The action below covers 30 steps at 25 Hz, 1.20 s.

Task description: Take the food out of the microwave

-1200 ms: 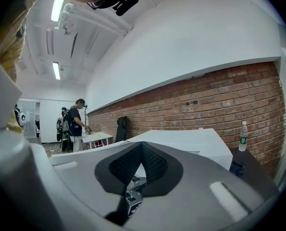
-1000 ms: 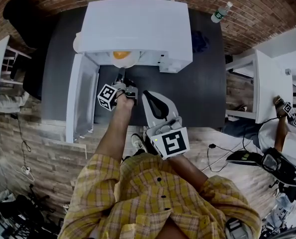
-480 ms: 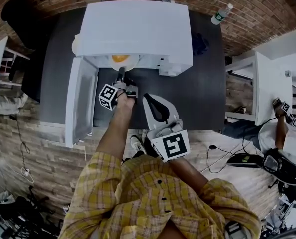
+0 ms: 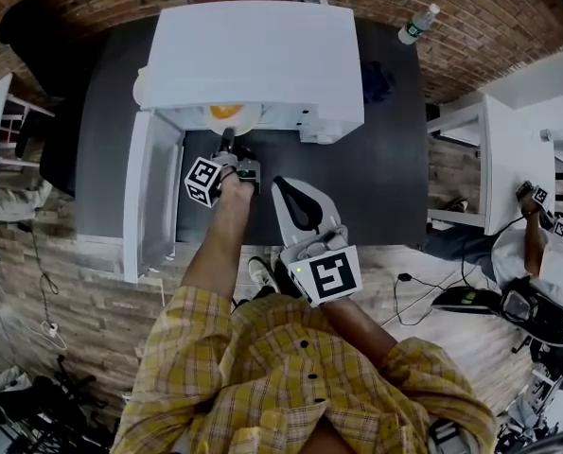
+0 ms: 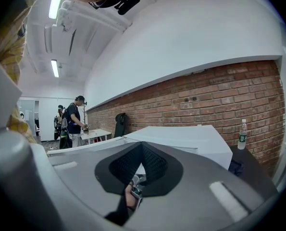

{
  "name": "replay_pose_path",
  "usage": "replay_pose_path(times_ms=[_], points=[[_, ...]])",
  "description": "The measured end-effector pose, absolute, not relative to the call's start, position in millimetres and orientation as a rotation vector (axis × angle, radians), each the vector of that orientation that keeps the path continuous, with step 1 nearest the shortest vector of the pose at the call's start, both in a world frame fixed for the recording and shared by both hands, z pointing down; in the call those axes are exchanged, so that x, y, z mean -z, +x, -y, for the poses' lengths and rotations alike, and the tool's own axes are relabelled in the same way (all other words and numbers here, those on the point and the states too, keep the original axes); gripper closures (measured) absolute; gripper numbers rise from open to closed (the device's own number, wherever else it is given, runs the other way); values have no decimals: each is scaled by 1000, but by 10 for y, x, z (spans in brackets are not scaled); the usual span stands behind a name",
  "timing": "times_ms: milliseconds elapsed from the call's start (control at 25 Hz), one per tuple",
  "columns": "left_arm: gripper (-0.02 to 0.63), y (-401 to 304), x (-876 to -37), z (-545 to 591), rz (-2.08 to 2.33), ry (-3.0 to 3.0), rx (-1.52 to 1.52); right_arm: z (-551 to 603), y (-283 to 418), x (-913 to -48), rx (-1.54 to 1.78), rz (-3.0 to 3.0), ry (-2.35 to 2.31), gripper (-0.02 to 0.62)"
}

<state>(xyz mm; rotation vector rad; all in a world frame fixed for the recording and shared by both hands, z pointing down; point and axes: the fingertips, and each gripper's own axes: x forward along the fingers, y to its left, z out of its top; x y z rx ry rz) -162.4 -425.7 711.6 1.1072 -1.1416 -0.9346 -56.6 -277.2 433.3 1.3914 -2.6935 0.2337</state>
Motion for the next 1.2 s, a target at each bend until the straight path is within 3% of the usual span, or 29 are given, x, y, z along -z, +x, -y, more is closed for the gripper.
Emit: replay_pose_path(times_ms=[1200], points=[[592, -1623, -6286, 3373, 1070, 1146, 924, 2412, -500, -4241, -237, 2682, 1505, 595]])
